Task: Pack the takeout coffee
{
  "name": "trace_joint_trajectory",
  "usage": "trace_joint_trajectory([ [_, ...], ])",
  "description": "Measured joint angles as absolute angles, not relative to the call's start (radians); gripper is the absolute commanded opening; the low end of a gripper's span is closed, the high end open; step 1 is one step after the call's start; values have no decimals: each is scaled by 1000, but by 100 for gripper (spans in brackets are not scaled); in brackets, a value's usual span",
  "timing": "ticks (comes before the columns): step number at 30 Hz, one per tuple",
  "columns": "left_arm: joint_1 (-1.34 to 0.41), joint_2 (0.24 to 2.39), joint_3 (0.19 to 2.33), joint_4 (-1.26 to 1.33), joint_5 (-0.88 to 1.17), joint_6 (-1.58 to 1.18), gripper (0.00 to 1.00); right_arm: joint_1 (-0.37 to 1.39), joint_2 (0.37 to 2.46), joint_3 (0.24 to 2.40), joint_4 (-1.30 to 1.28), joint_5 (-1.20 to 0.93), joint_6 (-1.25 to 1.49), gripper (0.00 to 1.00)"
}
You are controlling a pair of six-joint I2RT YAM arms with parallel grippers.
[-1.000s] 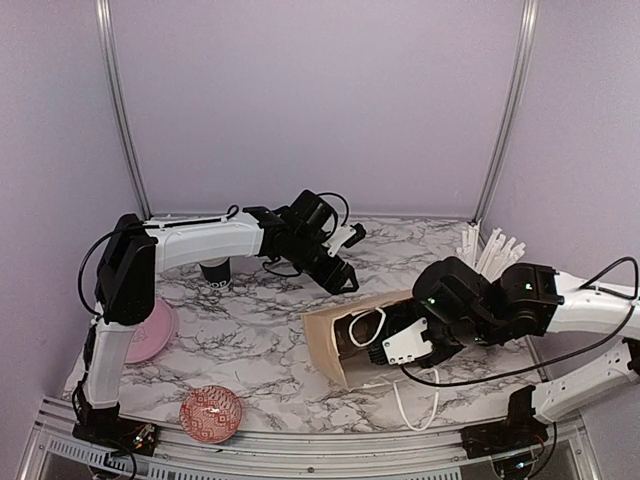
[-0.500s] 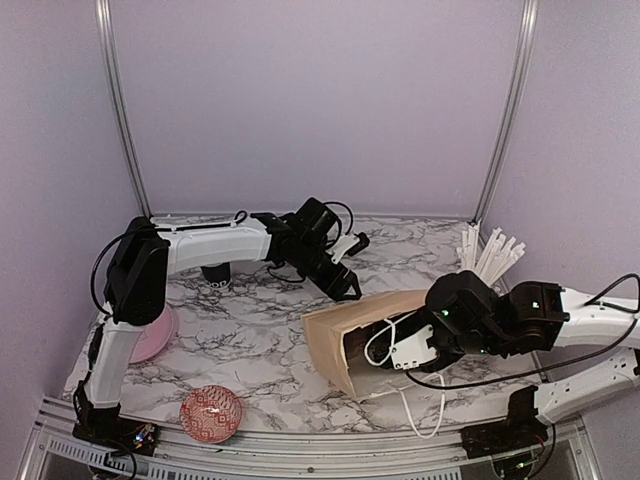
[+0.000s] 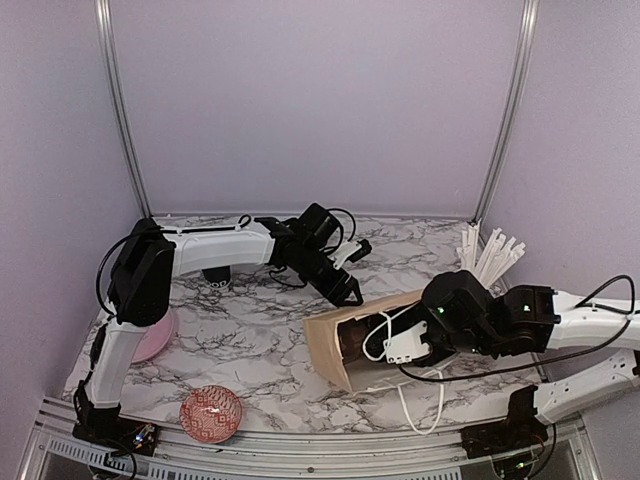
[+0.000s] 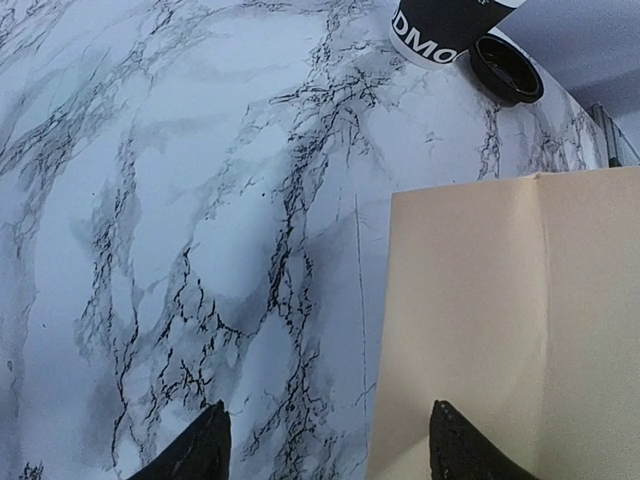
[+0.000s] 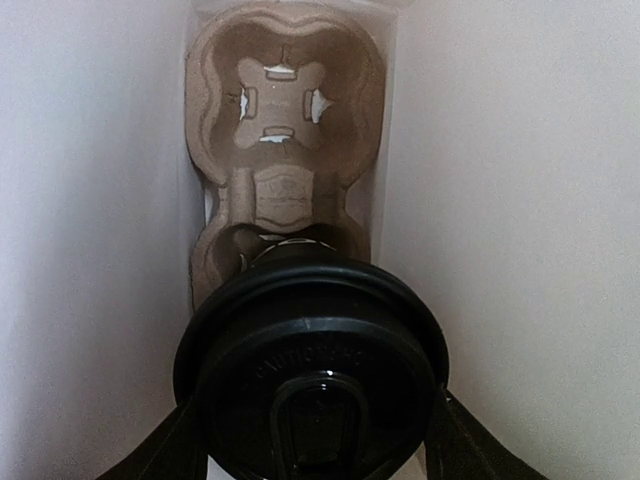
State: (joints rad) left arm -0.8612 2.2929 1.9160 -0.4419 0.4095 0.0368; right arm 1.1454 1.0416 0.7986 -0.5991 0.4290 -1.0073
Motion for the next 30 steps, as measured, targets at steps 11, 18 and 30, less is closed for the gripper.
trace_joint_trajectory([
  [11,-861,2293,1916,-442,413,37,68,1117,1068,794,-566,414,-1023,40],
  [18,-861,2293,1916,-442,419,37,68,1102,1091,799,-554,396,-1023,40],
  [30,-846,2288,1903,-442,422,15,68,1048,1237,988,-718,245,-969,40],
])
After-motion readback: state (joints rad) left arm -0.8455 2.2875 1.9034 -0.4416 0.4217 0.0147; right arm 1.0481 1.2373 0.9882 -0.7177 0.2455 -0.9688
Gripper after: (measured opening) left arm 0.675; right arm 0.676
